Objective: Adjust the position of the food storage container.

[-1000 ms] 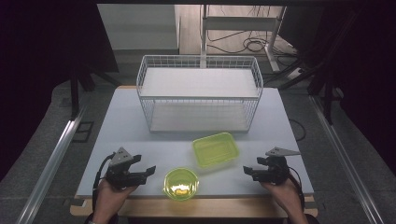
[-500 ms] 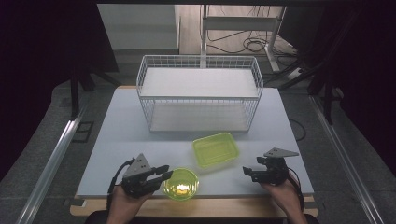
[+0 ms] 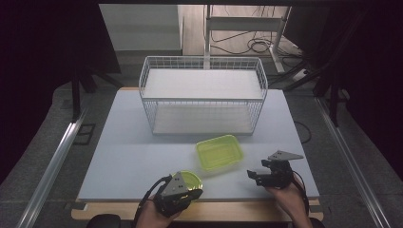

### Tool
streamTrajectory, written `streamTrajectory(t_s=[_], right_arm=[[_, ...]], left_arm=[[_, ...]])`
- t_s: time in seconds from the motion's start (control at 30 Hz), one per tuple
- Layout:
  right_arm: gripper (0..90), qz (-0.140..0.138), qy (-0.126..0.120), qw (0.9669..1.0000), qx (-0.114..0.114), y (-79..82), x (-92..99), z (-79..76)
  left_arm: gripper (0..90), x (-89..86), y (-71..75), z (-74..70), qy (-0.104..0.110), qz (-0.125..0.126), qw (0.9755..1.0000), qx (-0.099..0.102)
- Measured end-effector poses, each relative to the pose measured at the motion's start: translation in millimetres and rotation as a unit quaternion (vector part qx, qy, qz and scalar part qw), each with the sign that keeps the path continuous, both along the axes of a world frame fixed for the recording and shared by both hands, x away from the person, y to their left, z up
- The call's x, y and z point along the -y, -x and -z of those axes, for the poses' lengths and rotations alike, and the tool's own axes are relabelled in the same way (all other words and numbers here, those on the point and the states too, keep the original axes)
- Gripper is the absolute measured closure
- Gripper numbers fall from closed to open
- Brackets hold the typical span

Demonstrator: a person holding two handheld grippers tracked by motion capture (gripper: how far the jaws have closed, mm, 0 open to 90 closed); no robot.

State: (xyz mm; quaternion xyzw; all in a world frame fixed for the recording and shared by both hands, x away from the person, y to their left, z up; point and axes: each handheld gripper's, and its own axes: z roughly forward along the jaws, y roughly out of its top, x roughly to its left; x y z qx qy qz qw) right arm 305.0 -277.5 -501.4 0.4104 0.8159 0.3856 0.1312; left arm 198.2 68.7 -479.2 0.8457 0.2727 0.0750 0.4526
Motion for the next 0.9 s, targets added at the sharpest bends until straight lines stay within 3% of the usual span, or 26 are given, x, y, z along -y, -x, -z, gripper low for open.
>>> streamTrajectory(t_s=[0.43, 0.9], right_arm=[[23.2, 0.001, 0.003, 1.0, -0.005, -0.3, -0.3, 1.2], [23.1, 0.0, 0.006, 1.0, -0.007, -0.5, -0.4, 2.1]], left_arm=[[89.8, 7.2, 4.9, 13.8, -0.034, 0.001, 0.9991, -0.023], [89.8, -4.2, -5.1, 18.0, -0.036, -0.017, 0.9983, -0.041]])
